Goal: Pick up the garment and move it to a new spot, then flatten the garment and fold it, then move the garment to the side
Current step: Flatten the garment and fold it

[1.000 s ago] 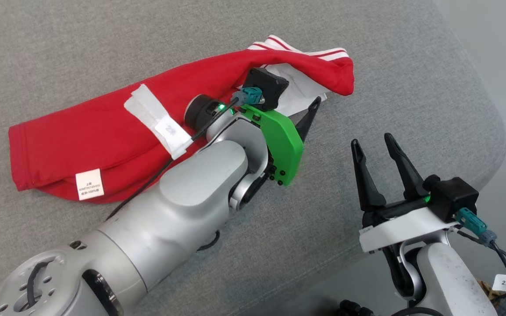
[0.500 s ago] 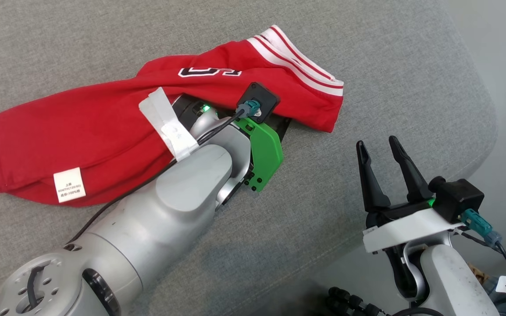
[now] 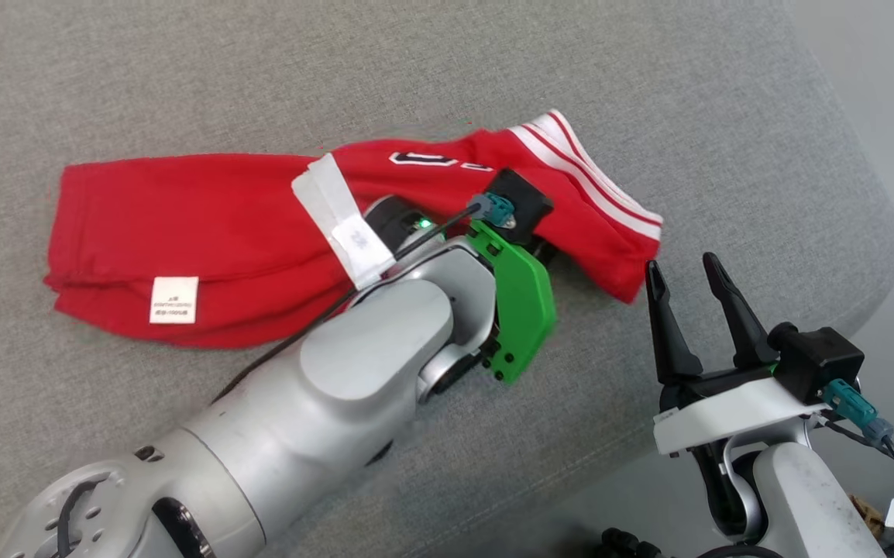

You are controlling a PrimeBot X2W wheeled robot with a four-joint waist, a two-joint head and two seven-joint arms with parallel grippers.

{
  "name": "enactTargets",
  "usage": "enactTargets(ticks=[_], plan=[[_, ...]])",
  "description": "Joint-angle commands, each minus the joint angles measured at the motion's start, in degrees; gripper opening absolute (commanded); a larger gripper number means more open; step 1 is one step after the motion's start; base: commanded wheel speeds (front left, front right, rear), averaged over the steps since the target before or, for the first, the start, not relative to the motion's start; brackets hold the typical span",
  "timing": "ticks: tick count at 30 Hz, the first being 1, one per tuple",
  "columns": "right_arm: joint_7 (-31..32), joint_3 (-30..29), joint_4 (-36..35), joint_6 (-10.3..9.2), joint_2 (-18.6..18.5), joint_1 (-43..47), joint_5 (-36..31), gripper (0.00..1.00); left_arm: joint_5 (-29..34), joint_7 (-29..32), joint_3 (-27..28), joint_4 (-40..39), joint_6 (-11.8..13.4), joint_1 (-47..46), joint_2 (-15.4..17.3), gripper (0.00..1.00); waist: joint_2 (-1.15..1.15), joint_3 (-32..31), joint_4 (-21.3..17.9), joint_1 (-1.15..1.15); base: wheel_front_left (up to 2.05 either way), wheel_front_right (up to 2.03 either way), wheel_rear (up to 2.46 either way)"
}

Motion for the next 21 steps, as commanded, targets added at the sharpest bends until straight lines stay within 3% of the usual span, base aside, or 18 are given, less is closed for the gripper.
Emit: enactTargets(ticks=[1, 9, 10, 11, 12, 21], plan=[[0.0, -0.4, 0.2, -0.04, -0.1, 0.8, -0.8, 1.0, -1.6, 1.6, 0.0, -3.0, -0.7, 1.3, 0.1, 0.0, 0.0, -1.5, 1.3, 0.0, 0.0, 0.0, 0.0], [0.0, -0.8, 0.5, -0.04, -0.1, 1.7, -2.0, 1.0, -10.8, 11.0, 0.3, -13.5, -0.6, 6.7, 0.2, 0.0, 0.0, -3.1, 2.9, 0.0, 0.0, 0.0, 0.0], [0.0, -0.7, 0.5, -0.04, -0.1, 1.8, -2.1, 1.0, -10.5, 10.7, 0.3, -13.7, -0.3, 6.7, 0.5, 0.27, 0.0, -3.1, 3.0, 0.0, 0.0, 0.0, 0.0], [0.0, -0.6, 0.4, -0.04, -0.1, 1.8, -2.1, 1.0, -9.5, 9.9, 0.3, -13.6, 0.2, 6.7, 0.9, 0.68, 0.0, -3.1, 2.9, 0.0, 0.0, 0.0, 0.0], [0.0, -0.5, 0.4, -0.04, -0.1, 1.8, -2.1, 1.0, -8.6, 9.4, 0.2, -13.5, 0.5, 6.9, 1.1, 1.0, 0.0, -3.1, 2.9, 0.0, 0.0, 0.0, 0.0], [0.0, -0.6, 0.6, -0.04, -0.1, 3.1, -2.1, 1.0, 0.9, 8.0, 0.0, -19.7, 0.3, 9.1, 3.1, 1.0, 0.0, -3.9, 2.3, 0.0, 0.0, 0.0, 0.0]])
